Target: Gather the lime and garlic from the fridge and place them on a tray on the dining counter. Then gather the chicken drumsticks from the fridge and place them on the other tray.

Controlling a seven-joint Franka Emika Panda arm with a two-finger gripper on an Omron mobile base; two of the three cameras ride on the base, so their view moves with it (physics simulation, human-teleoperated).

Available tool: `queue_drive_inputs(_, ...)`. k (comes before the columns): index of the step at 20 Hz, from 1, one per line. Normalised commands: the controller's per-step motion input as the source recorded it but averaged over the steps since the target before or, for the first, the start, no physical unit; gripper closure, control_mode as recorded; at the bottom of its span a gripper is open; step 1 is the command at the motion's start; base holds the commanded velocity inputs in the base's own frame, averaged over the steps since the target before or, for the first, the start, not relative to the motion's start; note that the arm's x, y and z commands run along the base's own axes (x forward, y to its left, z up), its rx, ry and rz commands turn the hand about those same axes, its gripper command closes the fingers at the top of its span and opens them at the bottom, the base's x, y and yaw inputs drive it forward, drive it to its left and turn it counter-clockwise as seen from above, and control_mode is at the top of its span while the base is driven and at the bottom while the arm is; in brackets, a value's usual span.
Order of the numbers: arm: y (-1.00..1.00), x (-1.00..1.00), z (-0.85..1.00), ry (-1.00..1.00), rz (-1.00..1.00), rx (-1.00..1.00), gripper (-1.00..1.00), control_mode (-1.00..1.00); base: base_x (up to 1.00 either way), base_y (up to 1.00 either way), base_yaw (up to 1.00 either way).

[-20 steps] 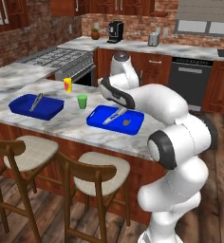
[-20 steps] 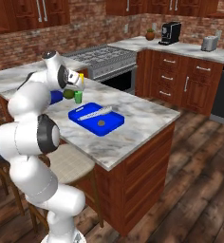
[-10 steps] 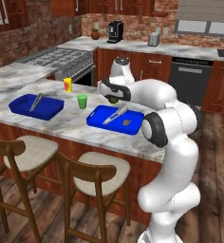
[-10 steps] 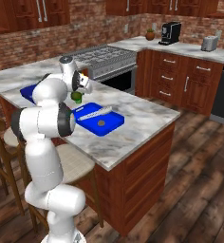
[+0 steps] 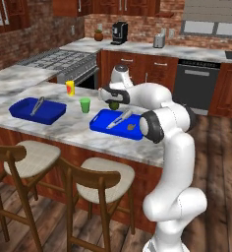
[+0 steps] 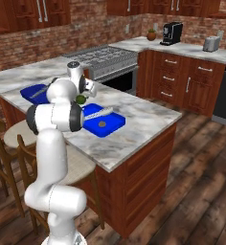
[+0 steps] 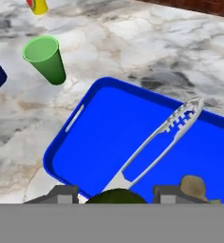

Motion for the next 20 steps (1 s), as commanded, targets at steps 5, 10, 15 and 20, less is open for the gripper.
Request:
queue_drive_inputs(5, 0.02, 0.33, -0.39, 0.03, 0.0, 0.01, 1.0, -1.0, 0.0, 0.0, 0.0)
queue_drive_inputs(10, 0.0, 0.27, -0.39, 0.03, 0.0, 0.02, 1.0, -1.0, 0.0, 0.0, 0.0)
queue_drive_inputs(15, 0.0, 0.35, -0.38, 0.01, 0.0, 0.01, 1.0, -1.0, 0.0, 0.0, 0.0)
queue_drive_inputs(20, 0.02, 0.43, -0.32, 0.0, 0.0, 0.0, 1.0, -1.0, 0.0, 0.0, 0.0)
